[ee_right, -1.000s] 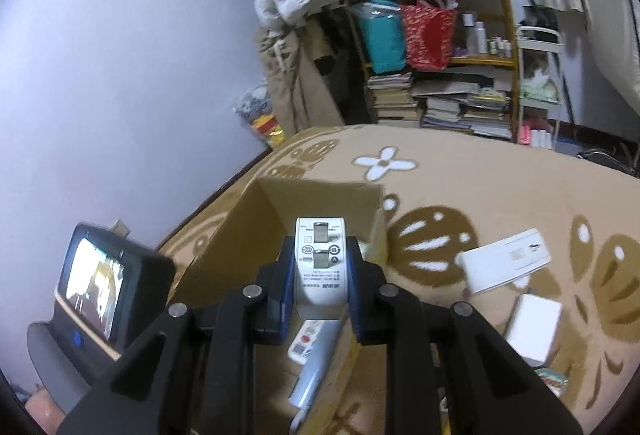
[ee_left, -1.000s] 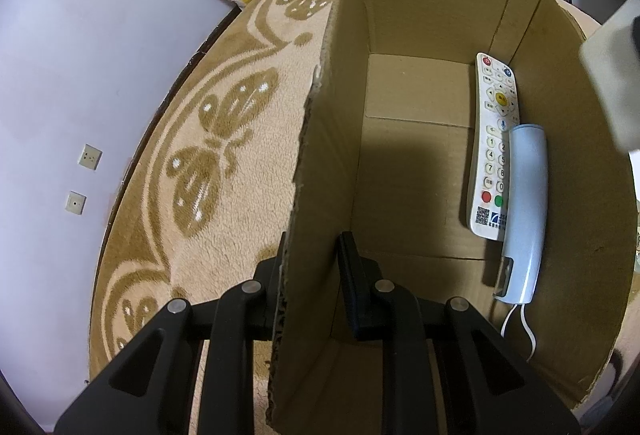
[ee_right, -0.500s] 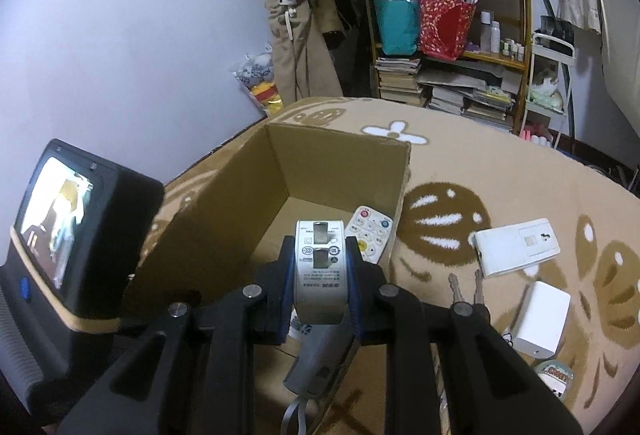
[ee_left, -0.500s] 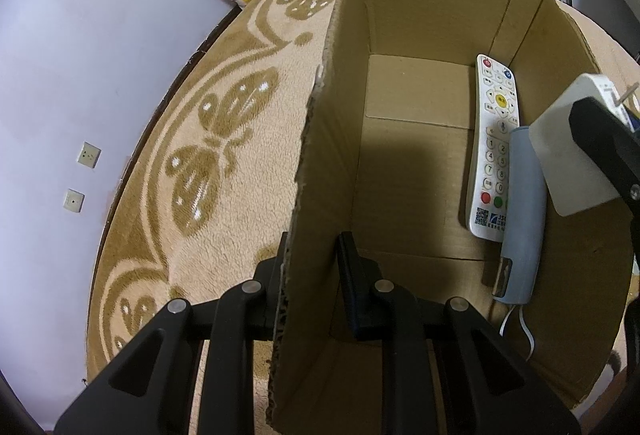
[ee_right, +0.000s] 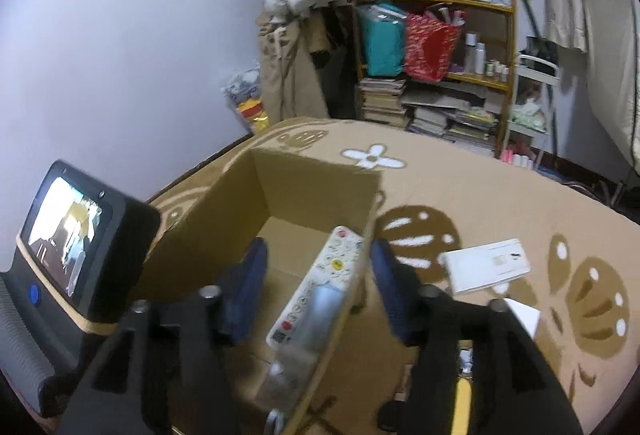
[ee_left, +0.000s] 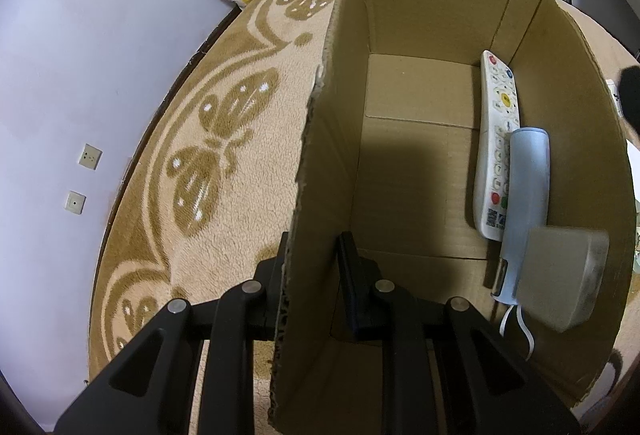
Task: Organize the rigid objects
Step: 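Lower the white adapter into the box beside the power bank and release, then move the right gripper back over the white square charger on the rug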
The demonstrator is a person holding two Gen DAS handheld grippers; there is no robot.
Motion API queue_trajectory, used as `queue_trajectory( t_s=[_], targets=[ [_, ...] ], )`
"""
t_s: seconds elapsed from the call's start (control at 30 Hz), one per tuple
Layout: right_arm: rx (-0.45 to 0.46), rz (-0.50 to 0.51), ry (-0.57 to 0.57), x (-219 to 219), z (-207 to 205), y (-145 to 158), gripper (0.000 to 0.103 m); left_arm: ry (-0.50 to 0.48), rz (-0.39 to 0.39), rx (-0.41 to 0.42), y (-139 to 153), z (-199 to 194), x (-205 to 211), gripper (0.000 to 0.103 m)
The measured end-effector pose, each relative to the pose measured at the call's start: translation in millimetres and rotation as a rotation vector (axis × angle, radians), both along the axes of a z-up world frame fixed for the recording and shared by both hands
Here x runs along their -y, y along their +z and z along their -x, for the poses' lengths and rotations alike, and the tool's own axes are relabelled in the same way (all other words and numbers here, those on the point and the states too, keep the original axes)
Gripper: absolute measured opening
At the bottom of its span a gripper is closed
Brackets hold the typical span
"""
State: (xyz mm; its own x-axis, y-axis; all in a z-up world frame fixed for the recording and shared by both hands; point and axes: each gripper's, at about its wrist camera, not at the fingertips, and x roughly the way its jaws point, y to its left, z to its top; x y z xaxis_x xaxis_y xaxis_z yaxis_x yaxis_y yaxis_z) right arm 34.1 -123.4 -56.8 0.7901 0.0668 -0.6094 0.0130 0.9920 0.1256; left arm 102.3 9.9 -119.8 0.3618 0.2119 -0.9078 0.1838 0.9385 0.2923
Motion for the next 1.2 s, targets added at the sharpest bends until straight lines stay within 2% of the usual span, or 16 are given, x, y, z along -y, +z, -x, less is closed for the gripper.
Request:
queue_trajectory(
  t_s=[0.1, 0.23, 0.37, 0.77, 1.13, 1.2],
  targets=[
    [-0.014, -0.007, -0.026, 12, 3, 3, 0.068, -0.002, 0.0, 0.0, 0, 0, 0, 0.021],
    [-0.004, 0.008, -0.087, 31, 5, 6, 0.089, -0.003, -0.001, -0.001, 0, 0, 0, 0.021],
    [-0.031, 0.027, -0.16, 53, 3, 1, 0.097, -0.004, -0.004, 0.0, 0, 0, 0, 0.021],
    [-0.227, -0.048, -0.339, 131, 6, -51, 0.097, -0.005, -0.005, 0.0, -1, 1, 1, 0.021],
    [-0.33, -0.083, -0.384, 146, -1, -85, 0.097, -0.007, -0.009, 0.001, 0, 1, 2, 0.022],
    [-0.346, -0.091, -0.394, 149, -2, -90, 0.092, -0.008, -0.011, 0.001, 0, 1, 2, 0.022]
  ],
)
